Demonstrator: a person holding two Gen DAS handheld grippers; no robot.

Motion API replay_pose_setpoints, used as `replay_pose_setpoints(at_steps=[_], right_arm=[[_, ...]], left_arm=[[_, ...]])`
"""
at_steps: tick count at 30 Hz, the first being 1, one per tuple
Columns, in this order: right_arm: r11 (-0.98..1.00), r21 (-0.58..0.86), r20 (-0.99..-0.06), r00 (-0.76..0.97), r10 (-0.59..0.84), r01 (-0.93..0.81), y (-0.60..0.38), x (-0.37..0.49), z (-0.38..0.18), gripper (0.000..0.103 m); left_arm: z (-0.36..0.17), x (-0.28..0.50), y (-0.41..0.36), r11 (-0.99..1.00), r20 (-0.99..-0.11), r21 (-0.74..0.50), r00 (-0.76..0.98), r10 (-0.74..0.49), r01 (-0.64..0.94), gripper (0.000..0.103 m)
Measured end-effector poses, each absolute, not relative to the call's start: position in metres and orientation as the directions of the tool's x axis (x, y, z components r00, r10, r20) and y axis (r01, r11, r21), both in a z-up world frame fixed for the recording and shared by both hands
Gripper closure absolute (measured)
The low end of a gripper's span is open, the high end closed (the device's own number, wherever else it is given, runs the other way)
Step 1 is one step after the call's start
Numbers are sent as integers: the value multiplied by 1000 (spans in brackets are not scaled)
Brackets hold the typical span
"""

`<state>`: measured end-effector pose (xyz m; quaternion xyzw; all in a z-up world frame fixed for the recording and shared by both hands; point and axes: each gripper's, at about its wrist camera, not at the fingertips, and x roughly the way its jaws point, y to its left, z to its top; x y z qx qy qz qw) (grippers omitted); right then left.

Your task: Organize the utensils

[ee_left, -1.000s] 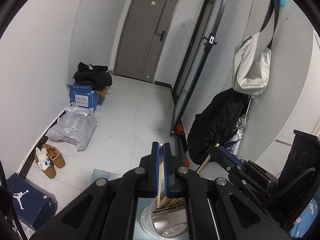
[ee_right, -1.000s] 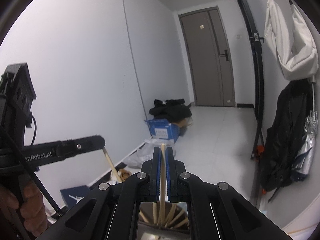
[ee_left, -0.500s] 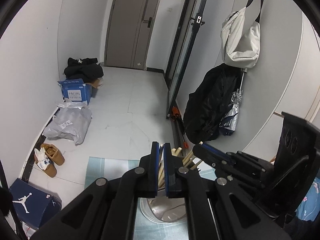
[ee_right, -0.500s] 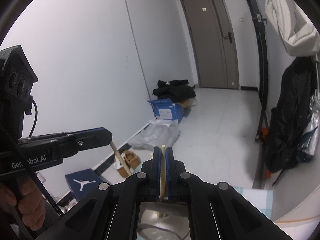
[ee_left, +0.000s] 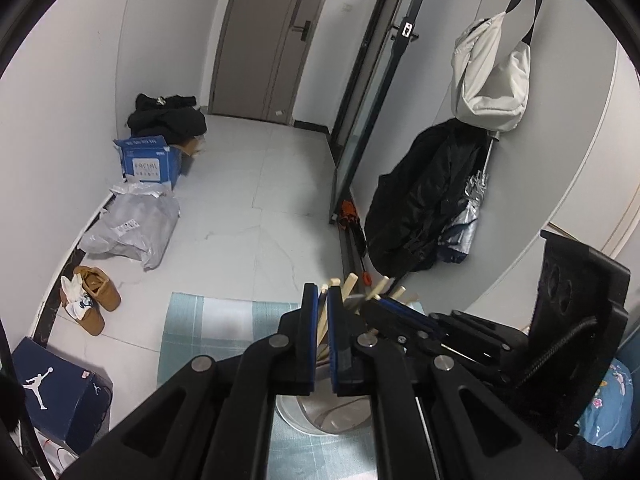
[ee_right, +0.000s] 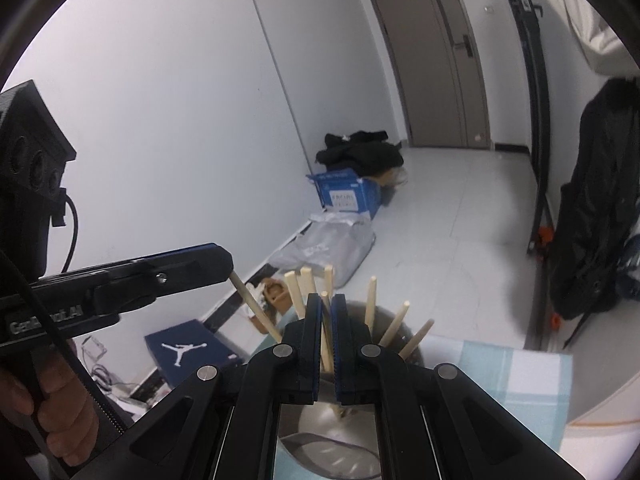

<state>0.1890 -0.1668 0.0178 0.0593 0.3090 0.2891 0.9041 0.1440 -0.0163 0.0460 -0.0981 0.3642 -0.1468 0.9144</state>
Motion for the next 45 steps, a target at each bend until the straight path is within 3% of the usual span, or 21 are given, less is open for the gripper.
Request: replay_pose_setpoints(at_steps=[19,27,32,34,37,41,45], right_arm=[[831,252,-565,621,543,-496,-179,168,17,95],[859,246,-548,667,505,-449,-204,146,26,95],[874,239,-524,702,482,-422,-217,131,41,89],[877,239,-510,715,478,-416,-219,125,47,78],[880,237,-481,737,475,-412,-225,112,58,75],[884,229,-448,763,467,-407,-229,95,71,61],[890,215,-407,791,457,-403,-233,75,82,47]], left_arm=[[32,146,-14,908,-666,-373,625,-406,193,101],[51,132,-17,941,-671,-293,665,-327,168,91],[69,116,-15,952,-624,-277,729,-283,132,55],[77,107,-17,953,-601,-272,750,-274,131,52],[87,97,-20,959,-582,-254,772,-256,126,48],[97,80,-20,965,-538,-240,813,-224,107,29],[104,65,-23,978,-514,-191,840,-174,86,24]])
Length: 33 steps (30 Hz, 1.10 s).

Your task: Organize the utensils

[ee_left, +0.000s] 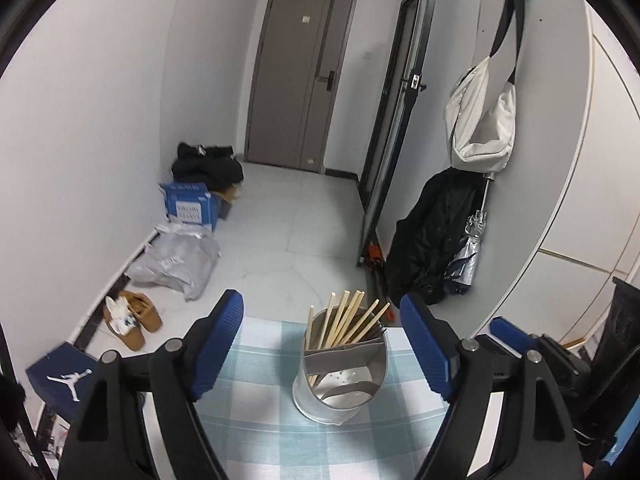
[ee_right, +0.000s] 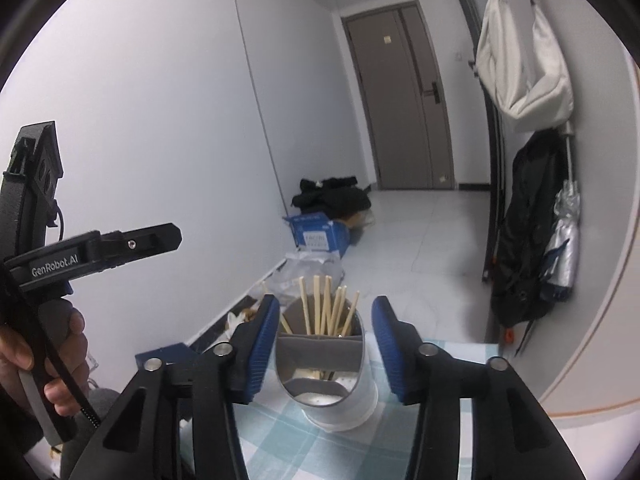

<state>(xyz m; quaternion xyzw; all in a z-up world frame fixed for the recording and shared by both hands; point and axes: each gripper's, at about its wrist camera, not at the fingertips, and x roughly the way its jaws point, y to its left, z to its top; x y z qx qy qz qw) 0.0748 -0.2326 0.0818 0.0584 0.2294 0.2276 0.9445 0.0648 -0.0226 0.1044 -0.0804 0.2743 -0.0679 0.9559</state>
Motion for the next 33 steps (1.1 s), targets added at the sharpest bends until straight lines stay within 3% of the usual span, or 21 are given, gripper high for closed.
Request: replay_pose_setpoints(at_steps=[9,13,24,33], right_arm=[[904,203,-345,836,426,-377,-240,34,86,31],[907,197,-332,845,418,-372,-241,20,86,25],[916,162,-300,866,399,-366,-236,-12,70,10],[929,156,-280,887,366,-334,-240,-19,51,6]], left_arm=[[106,28,-21,981,-432,-185,892,-136,61,5],[104,14,-21,984,-400,-172,909,-117,51,1],[83,-6,-16,986,-356,-165,931,-75,16,1],[59,-10,-14,986,-323,-168,945,-57,2,1]])
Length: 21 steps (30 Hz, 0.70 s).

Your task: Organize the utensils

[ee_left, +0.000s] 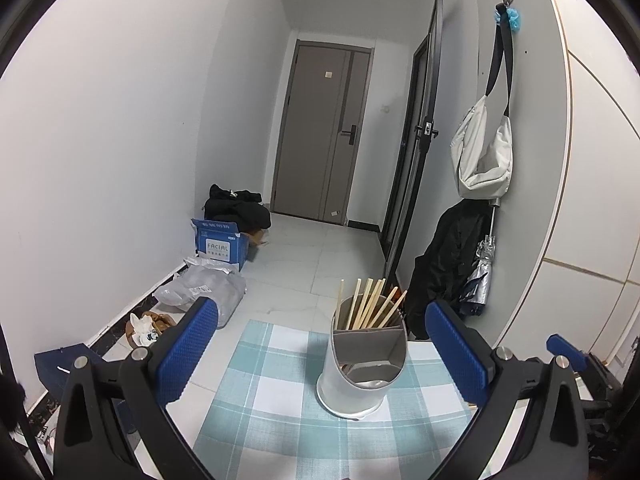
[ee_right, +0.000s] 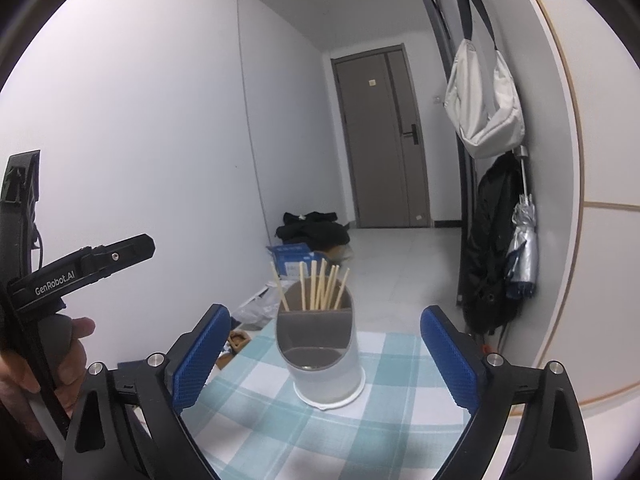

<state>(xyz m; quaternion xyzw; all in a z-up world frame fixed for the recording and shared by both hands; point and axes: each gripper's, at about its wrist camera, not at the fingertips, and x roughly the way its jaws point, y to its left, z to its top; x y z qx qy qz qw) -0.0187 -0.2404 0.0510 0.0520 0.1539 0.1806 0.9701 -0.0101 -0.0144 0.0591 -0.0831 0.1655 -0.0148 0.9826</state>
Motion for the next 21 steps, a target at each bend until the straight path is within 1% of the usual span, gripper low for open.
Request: replay_pose_setpoints(at_steps=[4,10,18,21], right_arm=[[940,126,-277,899,340,-317,-239,-18,40,6],[949,108,-299,900,317,-298,-235,-13,26,6],[953,110,-342,889,304,-284,-231,-7,13,6],[955,102,-344,890,298,-280,-230,-8,11,5]], left_arm=[[46,-9,-16,988,-325,-154,945,-43,-8,1],[30,-4,-17,991,-357,-133,933,-35,-14,1],[29,1,-13,988,-373,-151,927,-40,-18,1],[28,2,-13,989,-374,-149,926,-42,-16,1]])
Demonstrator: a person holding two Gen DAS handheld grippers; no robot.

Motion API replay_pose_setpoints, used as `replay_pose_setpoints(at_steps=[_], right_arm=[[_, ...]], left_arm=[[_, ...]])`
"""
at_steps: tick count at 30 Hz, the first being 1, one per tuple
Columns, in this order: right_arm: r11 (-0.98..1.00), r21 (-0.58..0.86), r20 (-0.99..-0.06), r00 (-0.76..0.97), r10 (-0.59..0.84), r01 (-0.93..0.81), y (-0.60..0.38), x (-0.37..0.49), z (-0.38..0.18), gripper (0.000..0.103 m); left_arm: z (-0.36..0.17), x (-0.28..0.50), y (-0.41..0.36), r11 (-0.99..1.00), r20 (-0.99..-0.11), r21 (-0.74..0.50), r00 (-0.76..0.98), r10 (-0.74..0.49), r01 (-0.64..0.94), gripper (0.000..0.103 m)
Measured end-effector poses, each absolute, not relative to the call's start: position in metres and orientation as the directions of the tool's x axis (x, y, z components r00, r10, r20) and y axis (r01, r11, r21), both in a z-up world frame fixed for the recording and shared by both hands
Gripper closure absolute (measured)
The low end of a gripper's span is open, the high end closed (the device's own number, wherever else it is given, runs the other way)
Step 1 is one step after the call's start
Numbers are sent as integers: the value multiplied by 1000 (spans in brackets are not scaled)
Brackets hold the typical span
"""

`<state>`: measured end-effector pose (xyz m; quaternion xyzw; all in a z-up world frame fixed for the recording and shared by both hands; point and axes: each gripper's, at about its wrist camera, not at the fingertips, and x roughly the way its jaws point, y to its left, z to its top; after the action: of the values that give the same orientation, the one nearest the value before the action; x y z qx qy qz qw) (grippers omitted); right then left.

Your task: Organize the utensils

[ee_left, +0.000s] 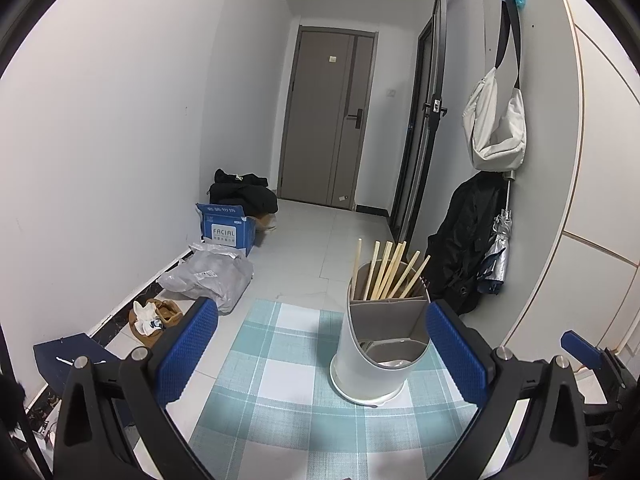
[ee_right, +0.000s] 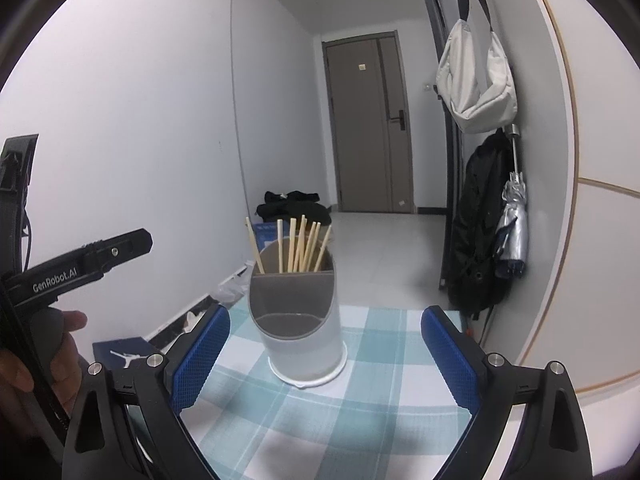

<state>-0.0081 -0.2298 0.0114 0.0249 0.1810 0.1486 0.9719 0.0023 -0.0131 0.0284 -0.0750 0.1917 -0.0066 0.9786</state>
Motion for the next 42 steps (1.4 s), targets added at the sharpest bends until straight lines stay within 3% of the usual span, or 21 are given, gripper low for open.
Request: replay_pose_setpoints(at_steps=[42], right_arm=[[961,95,-363,890,277,-260,-229,-11,7,3]], left_arm=[[22,6,-8,981,-439,-190,896,-64,-23,1]])
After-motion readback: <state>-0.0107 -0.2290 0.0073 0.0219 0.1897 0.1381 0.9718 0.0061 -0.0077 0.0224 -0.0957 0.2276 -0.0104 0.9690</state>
